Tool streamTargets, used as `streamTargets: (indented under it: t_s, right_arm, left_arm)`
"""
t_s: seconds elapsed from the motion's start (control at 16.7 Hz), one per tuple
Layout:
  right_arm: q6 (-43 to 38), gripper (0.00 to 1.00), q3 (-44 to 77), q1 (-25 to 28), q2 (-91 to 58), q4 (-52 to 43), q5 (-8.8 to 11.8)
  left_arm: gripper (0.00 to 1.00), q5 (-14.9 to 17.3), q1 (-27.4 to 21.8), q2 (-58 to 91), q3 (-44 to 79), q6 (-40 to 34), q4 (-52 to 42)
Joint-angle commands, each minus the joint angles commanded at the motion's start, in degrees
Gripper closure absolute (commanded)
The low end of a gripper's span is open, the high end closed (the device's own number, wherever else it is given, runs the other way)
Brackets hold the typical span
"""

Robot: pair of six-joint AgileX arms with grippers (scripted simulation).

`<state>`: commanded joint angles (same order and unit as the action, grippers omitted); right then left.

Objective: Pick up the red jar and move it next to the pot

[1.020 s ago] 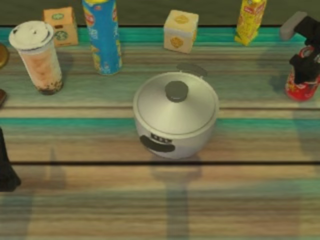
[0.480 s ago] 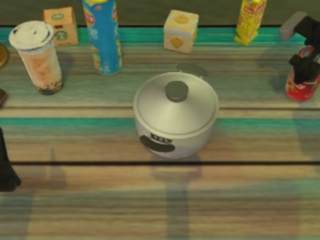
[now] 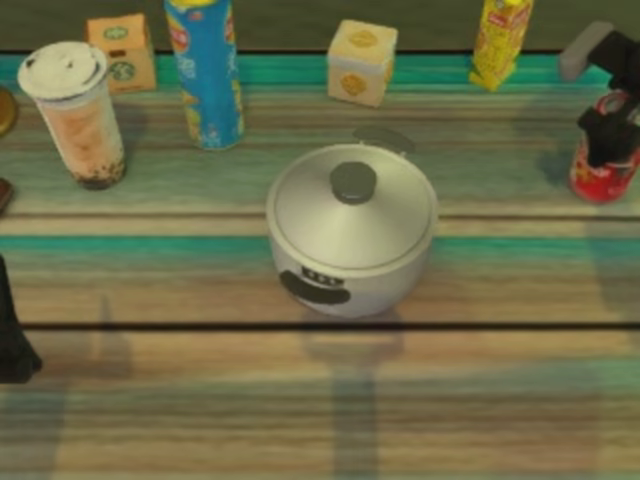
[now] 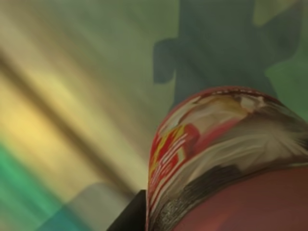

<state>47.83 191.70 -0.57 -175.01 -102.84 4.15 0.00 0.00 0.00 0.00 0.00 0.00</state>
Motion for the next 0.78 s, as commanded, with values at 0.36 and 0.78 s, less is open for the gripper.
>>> streamTargets:
  t_s: [0.36,0.78]
  right_arm:
    - [1.0,1.00,-13.4,0.9,10.6,5.3,0.5]
    - [1.0,1.00,-45.3,1.4,30.0,13.4,0.8]
  left_arm:
    - [0.00,0.0,0.0,0.0,0.0,0.0,0.0]
    - [0.00,0.0,0.0,0.0,0.0,0.0,0.0]
